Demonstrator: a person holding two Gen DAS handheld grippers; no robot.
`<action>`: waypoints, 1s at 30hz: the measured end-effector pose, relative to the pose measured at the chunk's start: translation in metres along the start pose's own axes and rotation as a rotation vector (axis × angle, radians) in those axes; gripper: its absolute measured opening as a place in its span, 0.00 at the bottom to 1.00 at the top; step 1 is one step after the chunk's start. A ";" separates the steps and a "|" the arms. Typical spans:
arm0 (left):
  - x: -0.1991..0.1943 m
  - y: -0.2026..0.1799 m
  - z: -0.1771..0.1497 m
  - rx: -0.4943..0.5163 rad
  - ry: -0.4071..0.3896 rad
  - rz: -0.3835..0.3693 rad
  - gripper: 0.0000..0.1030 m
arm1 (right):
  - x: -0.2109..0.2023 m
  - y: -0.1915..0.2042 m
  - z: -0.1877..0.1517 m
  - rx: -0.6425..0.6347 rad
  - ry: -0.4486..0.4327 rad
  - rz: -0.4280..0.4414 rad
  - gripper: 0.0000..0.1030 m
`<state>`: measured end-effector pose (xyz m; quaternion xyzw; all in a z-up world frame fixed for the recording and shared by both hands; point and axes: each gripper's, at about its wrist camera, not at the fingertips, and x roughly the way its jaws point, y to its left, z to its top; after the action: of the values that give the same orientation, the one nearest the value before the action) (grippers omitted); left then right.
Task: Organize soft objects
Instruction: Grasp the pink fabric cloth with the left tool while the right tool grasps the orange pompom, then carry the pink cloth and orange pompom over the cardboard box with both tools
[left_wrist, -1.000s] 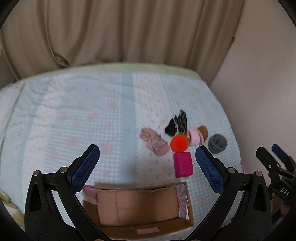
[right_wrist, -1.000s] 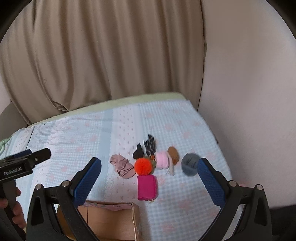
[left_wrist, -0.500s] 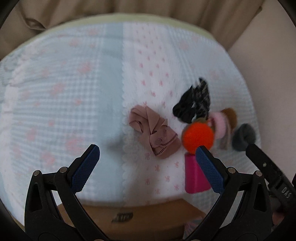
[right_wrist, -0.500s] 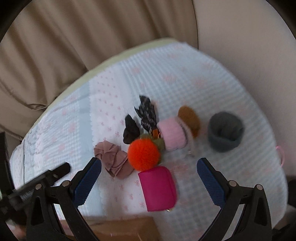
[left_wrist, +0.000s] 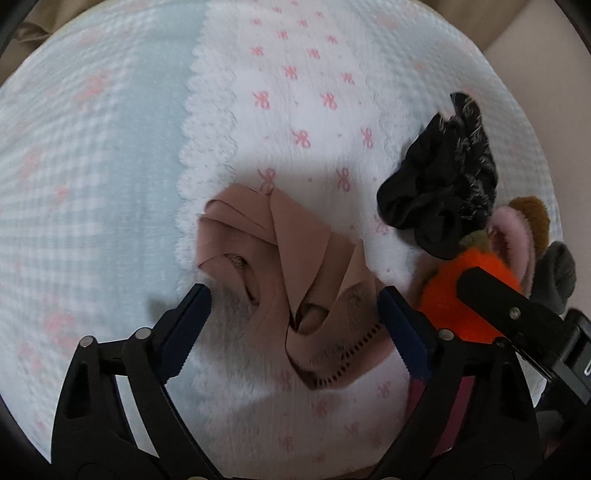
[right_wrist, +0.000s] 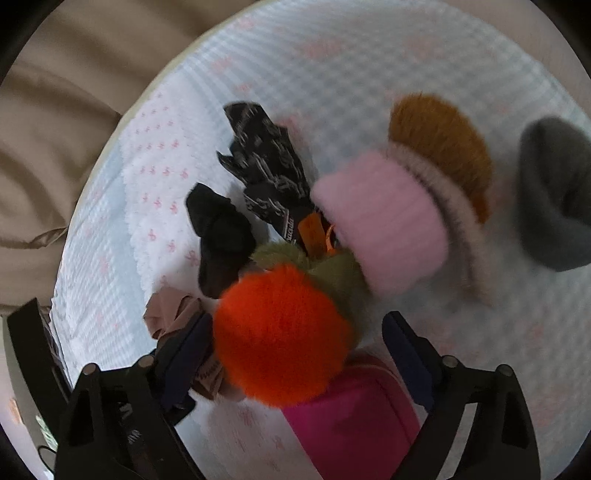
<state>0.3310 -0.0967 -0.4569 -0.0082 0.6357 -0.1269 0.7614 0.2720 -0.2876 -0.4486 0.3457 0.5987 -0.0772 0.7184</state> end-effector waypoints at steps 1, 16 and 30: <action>0.003 -0.001 0.000 0.006 0.002 0.000 0.87 | 0.004 0.000 0.001 0.008 0.010 0.004 0.82; 0.001 -0.011 -0.003 0.063 -0.039 -0.049 0.32 | 0.011 0.000 0.006 0.064 -0.005 -0.029 0.35; -0.059 -0.003 -0.008 0.053 -0.106 -0.055 0.28 | -0.029 0.015 0.001 0.047 -0.088 0.029 0.32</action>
<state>0.3129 -0.0864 -0.4012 -0.0123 0.5903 -0.1639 0.7903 0.2729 -0.2861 -0.4166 0.3677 0.5595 -0.0958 0.7366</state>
